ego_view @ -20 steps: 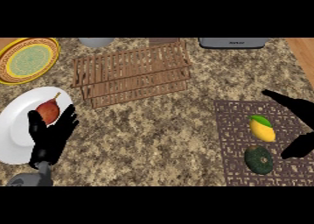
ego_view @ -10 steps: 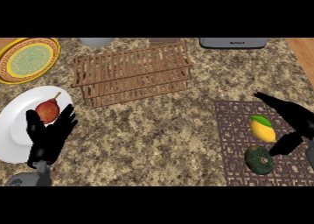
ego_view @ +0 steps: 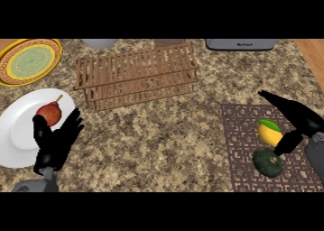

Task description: Pick the lemon from the placemat and place it in the tiered shelf

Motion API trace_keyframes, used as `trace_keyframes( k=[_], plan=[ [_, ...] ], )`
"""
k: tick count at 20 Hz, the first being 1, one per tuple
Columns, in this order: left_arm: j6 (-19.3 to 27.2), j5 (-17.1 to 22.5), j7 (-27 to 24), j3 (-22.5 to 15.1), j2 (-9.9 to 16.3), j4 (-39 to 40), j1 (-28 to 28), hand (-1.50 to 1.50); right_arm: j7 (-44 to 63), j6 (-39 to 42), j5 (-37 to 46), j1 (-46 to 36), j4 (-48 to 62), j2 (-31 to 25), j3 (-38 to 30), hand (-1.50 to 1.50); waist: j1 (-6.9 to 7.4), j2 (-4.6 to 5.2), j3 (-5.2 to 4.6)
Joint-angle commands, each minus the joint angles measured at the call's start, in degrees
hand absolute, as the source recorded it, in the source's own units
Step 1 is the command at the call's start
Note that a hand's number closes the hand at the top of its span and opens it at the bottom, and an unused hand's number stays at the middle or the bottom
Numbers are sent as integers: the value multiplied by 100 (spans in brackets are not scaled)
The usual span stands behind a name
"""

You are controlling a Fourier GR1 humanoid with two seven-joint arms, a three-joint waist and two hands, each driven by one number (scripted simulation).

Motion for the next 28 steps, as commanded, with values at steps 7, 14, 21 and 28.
trace_keyframes(
  k=[7, 14, 21, 28],
  plan=[
    [-302, 48, -15, 346, 61, 152, -64, 0, -542, -453, 424, -214, 765, 466, -86, -150, 2, 13, 21],
    [-234, 13, 198, 345, 123, -87, -4, 0, -1503, -75, 810, -221, 1076, 175, 471, 150, 11, 12, 24],
    [-288, 40, 69, 421, 91, 44, -183, 0, -839, -61, 776, 132, 7, 1169, 776, 150, -70, -18, 14],
    [-289, -91, 166, 138, -57, 8, -169, 0, 1528, -343, 545, -351, -665, 2788, 2220, 150, 321, -65, 15]
  ],
)
